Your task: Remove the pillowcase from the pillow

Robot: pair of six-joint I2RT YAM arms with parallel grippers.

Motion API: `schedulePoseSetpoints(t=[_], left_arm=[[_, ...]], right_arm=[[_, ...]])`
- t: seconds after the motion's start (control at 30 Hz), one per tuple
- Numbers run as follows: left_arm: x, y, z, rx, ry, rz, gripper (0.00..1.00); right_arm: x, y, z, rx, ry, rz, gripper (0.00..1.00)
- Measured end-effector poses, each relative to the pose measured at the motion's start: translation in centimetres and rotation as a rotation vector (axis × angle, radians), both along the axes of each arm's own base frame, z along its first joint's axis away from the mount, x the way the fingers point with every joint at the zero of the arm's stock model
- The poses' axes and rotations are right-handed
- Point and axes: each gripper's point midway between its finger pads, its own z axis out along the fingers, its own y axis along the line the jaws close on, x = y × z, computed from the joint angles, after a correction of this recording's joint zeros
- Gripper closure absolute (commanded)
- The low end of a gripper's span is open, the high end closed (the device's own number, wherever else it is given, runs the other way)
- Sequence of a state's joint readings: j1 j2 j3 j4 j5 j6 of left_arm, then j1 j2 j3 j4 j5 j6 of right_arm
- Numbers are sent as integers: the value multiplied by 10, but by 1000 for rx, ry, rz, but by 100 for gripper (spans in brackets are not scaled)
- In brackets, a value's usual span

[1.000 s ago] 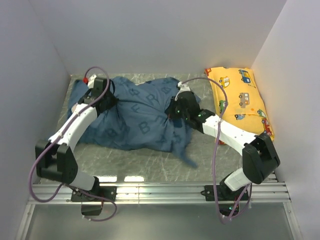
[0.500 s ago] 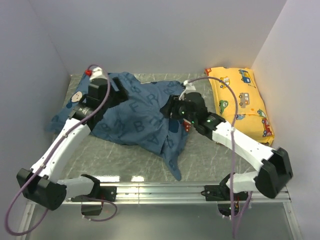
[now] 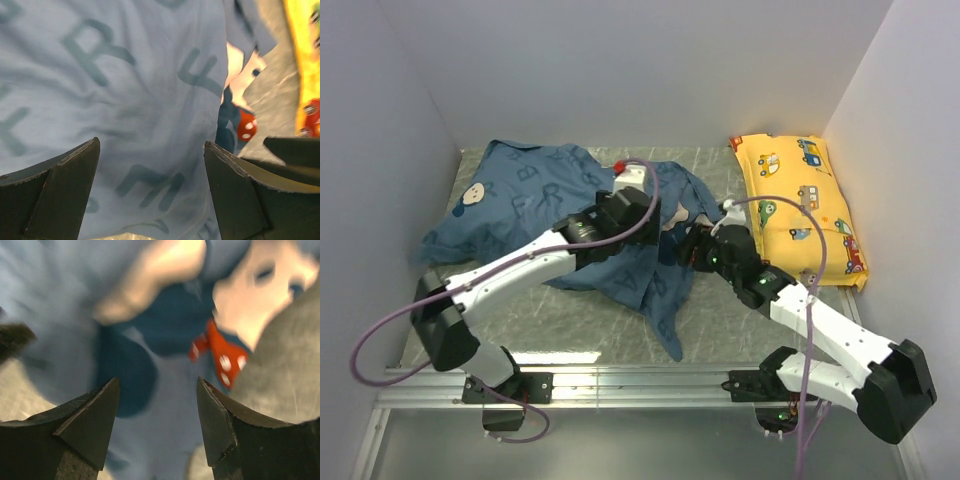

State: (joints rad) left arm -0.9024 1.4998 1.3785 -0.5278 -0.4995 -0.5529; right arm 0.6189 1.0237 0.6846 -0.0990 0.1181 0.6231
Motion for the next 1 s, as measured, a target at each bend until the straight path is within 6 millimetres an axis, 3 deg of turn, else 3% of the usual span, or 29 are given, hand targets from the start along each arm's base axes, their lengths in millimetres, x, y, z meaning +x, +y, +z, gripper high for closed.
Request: schedulePoseSetpoints(t=[0.1,0.2,0.27,0.3,0.33,0.4,0.43,0.53,0.77,0.83,0.87,0.93,1.0], left_arm=[[2,-9,-19,69,24,-10,9],[4,-9,-31,113,39,-2,15],[6,-8,-33,129,40,8,28],[6,-7,-33,133,40,13,34],[6,-5,-32,142,39,19,49],[7,-4,-29,144,34,30,68],[8,-2,-27,151,31,31,81],[10,1,-23,164,19,44,100],[21,27,-20,195,26,101,100],[28,44,-11,181,19,132,81],[30,51,-4,167,11,144,66],[31,61,14,137,-19,147,27],[25,55,30,105,-53,113,20]], right_arm=[[-11,2,-35,-16,77,32,29],[-9,11,-41,1,92,59,31],[-6,16,-42,15,88,68,34],[-5,18,-42,20,87,71,42],[-4,20,-43,24,87,76,47],[-2,23,-45,36,93,79,65],[-2,25,-46,37,94,82,70],[-1,25,-45,43,92,83,83],[-1,17,-41,24,77,54,95],[-2,14,-41,20,68,45,95],[-3,13,-41,18,66,43,95],[-4,11,-42,17,64,42,97],[-5,11,-43,13,65,44,100]])
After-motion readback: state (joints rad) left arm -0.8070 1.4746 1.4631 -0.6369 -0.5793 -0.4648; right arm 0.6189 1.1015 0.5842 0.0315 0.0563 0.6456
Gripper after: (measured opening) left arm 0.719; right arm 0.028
